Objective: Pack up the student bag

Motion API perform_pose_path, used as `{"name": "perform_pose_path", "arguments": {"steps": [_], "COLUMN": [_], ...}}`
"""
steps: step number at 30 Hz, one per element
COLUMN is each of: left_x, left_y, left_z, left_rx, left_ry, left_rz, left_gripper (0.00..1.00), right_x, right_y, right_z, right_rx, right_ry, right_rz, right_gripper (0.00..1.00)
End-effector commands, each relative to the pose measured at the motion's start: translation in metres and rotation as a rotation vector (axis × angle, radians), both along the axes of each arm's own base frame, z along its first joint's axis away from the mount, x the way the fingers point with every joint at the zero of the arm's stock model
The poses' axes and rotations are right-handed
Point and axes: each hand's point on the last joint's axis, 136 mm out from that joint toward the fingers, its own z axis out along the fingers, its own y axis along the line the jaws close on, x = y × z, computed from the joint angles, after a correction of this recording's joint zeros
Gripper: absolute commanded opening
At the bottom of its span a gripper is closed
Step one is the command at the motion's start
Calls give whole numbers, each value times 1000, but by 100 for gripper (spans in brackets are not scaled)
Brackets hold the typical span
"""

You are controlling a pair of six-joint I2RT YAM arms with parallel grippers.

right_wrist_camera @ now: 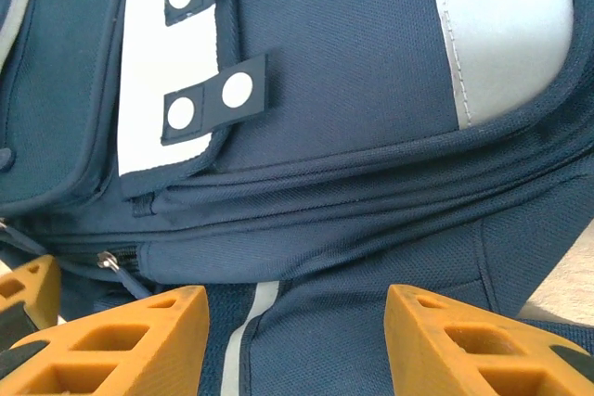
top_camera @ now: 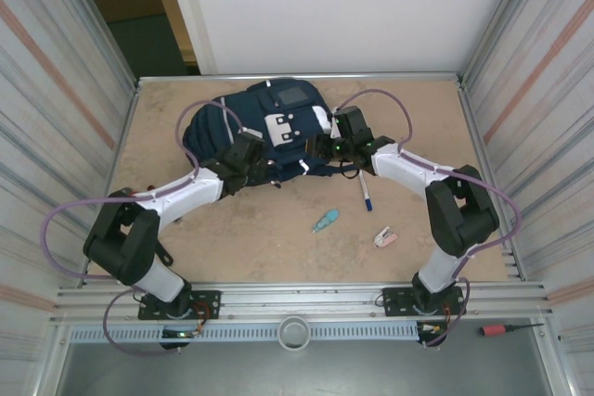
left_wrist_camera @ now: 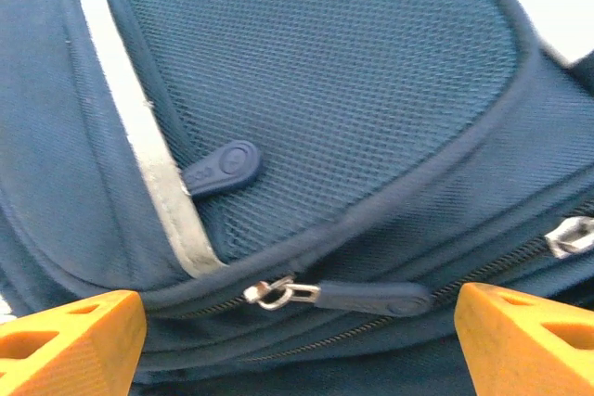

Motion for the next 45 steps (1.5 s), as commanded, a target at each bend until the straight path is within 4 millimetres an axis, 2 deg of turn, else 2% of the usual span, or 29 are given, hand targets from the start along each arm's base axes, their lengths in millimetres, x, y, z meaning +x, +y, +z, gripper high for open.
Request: {"name": "perform_pose_path", "arguments": {"steps": [1,10,14,21,28,30,33,37,40,45], "left_x": [8,-1,-5,-14,-17,-17,-19,-18,-14,-7], "left_y": [3,9,14,18,15,10,0,3,9,7], "left_z": [6,4,4,-8,-7,-3,9,23,20,10], "left_rx": [-39,-67,-76,-87,-128,-162,-237,-262,-226,-212], "left_ry": [-12,-11,-13,15,26,26,11,-34,-40,-27], "left_rz": [24,42,53,67,52,37,17,42,67,79], "left_gripper": [78,65,66,71,51,51,55,74,82,89], "right_x": [2,2,2,2,3,3,4,5,6,5], "right_y": [0,5,3,7,9,9,9,10,12,14], "right_z": [-7,-15,-17,-19,-20,-20,-20,-21,-23,-28], "right_rx": [1,7,2,8,10,11,8,10,15,12], "right_ry": [13,41,50,59,65,66,69,69,76,89], "right_rz": [7,15,14,24,27,28,29,30,35,39], "right_gripper": [51,51,51,51,51,51,51,51,51,51]}}
